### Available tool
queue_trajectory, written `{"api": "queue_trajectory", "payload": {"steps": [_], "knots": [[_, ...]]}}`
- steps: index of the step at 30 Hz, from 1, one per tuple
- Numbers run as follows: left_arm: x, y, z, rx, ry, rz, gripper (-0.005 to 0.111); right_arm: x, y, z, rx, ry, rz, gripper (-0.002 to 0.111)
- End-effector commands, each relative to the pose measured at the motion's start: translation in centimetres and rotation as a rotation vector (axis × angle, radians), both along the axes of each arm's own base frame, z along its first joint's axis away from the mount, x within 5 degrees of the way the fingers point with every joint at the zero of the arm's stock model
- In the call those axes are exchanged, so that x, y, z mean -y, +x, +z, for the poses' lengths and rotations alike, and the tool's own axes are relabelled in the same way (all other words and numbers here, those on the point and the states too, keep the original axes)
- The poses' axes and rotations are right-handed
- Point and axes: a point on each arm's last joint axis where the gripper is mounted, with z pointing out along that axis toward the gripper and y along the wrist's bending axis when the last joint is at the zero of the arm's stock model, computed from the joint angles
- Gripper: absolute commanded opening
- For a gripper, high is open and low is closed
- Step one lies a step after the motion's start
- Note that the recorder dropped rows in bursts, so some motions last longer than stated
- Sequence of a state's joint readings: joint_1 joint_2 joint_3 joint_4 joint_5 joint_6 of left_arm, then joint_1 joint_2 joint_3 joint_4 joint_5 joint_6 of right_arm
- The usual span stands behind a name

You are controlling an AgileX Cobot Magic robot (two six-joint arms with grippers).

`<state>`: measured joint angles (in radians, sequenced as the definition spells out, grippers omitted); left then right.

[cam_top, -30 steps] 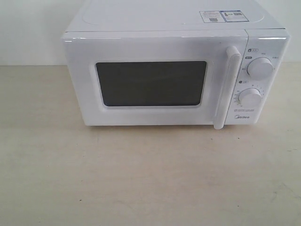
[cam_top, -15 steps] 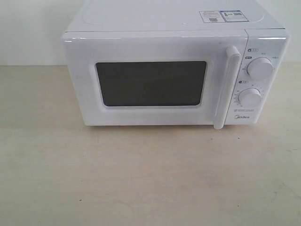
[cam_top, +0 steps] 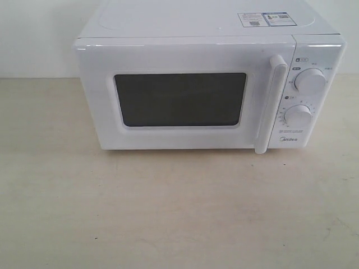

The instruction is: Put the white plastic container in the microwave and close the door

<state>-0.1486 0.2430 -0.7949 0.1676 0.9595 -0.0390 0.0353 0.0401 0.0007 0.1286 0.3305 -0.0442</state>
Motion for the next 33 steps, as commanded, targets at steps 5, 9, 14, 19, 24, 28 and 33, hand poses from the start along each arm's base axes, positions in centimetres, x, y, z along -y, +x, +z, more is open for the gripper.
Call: {"api": "queue_trajectory", "payload": {"steps": [5, 9, 14, 19, 24, 28, 33], "knots": [[-0.1, -0.1, -0.1, 0.004, 0.0, 0.006, 0.004, 0.0, 0.0, 0.1, 0.011, -0.007, -0.004, 0.0], [-0.1, -0.1, -0.1, 0.004, 0.0, 0.006, 0.004, 0.0, 0.0, 0.1, 0.01, -0.004, -0.005, 0.0], [-0.1, -0.1, -0.1, 0.004, 0.0, 0.006, 0.004, 0.0, 0.0, 0.1, 0.01, -0.004, -0.005, 0.0], [-0.1, -0.1, -0.1, 0.004, 0.0, 0.006, 0.004, 0.0, 0.0, 0.1, 0.012, -0.005, -0.005, 0.0], [-0.1, -0.1, -0.1, 0.004, 0.0, 0.006, 0.004, 0.0, 0.0, 0.1, 0.015, -0.005, -0.006, 0.0], [0.1, -0.1, 0.0, 0.017, -0.026, -0.004, 0.004, 0.0, 0.0, 0.1, 0.015, -0.005, -0.006, 0.0], [1.1, 1.2, 0.1, 0.157, -0.143, -0.078, 0.004, 0.0, 0.0, 0.1, 0.015, -0.005, -0.006, 0.0]]}}
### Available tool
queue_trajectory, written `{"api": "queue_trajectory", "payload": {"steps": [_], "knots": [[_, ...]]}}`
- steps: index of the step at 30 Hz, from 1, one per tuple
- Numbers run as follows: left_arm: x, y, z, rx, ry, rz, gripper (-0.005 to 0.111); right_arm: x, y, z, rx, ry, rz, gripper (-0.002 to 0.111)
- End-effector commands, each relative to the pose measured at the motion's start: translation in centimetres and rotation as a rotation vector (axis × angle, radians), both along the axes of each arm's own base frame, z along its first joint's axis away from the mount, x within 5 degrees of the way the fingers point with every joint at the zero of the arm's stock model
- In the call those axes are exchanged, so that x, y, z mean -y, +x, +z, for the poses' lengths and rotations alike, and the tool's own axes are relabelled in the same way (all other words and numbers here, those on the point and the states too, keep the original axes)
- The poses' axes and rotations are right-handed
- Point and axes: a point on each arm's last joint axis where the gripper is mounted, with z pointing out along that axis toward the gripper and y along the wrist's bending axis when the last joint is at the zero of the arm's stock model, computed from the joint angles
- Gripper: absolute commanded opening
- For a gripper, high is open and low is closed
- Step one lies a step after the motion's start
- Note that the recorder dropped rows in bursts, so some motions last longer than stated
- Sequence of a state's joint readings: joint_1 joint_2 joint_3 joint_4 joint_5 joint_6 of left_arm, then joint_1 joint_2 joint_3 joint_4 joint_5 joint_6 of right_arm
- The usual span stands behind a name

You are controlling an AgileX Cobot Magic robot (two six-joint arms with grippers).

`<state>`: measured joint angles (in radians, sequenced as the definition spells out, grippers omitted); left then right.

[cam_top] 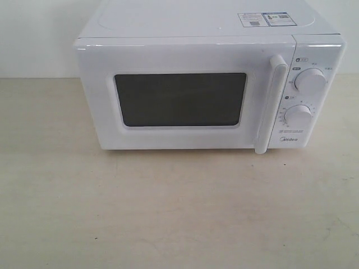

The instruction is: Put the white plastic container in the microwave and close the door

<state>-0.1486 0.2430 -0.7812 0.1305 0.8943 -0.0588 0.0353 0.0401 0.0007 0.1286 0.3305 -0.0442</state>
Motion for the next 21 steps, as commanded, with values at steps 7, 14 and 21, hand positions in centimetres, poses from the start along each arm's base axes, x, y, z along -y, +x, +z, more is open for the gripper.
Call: {"api": "queue_trajectory", "payload": {"steps": [7, 14, 21], "knots": [[1.0, 4.7, -5.4, 0.256, -0.201, 0.023, 0.004, 0.0, 0.0, 0.1, 0.015, -0.005, -0.006, 0.0], [0.4, 6.1, -12.9, 0.205, -0.325, 0.134, 0.004, 0.0, 0.0, 0.1, 0.015, -0.005, -0.006, 0.0], [0.4, 6.2, -15.8, 0.158, -0.243, 0.136, 0.004, 0.0, 0.0, 0.1, 0.014, -0.002, -0.006, 0.0]]}}
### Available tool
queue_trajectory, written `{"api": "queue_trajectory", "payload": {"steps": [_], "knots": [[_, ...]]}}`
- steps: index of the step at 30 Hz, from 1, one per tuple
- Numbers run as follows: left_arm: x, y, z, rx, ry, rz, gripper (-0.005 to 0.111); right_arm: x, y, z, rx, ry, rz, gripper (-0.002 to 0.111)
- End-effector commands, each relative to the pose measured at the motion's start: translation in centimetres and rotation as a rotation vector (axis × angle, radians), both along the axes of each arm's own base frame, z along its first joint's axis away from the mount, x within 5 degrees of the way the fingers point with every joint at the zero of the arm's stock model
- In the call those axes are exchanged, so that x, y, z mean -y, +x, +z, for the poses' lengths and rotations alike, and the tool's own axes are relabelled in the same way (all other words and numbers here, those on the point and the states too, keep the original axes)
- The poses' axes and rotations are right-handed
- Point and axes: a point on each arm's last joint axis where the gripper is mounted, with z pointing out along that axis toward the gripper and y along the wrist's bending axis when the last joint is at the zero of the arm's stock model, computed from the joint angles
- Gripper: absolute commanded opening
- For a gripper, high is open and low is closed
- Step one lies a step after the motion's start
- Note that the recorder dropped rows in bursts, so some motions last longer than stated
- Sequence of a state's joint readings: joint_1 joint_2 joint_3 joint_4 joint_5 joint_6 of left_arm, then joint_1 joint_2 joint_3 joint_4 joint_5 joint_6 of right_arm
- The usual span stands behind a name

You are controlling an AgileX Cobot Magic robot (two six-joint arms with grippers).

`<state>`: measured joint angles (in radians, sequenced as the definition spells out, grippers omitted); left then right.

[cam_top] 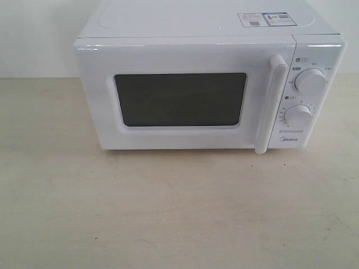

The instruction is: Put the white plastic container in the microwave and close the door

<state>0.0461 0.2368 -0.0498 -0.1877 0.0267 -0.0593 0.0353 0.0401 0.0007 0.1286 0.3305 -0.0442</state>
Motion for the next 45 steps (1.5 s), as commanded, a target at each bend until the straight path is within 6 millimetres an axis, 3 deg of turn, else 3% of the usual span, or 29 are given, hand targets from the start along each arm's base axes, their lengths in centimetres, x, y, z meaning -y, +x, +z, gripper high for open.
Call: {"api": "queue_trajectory", "payload": {"steps": [1, 6, 12, 24, 32, 45], "knots": [[-0.1, -0.1, -0.1, 0.015, 0.086, -0.003, 0.004, 0.0, 0.0, 0.1, 0.014, -0.002, -0.006, 0.0], [0.1, -0.8, -0.5, -0.005, 0.251, -0.041, 0.004, 0.0, 0.0, 0.1, 0.014, -0.002, -0.006, 0.0], [0.4, -2.0, -1.6, 0.02, 0.249, -0.056, 0.004, 0.0, 0.0, 0.1, 0.014, -0.002, -0.006, 0.0], [0.7, -2.1, -2.3, -0.054, -0.096, -0.053, 0.004, 0.0, 0.0, 0.1, 0.014, -0.002, -0.006, 0.0], [0.3, -2.2, -2.5, -0.074, 0.152, -0.052, 0.004, 0.0, 0.0, 0.1, 0.014, -0.002, -0.006, 0.0], [0.3, -2.2, -2.5, -0.074, 0.166, -0.054, 0.004, 0.0, 0.0, 0.1, 0.014, -0.002, -0.006, 0.0]]}}
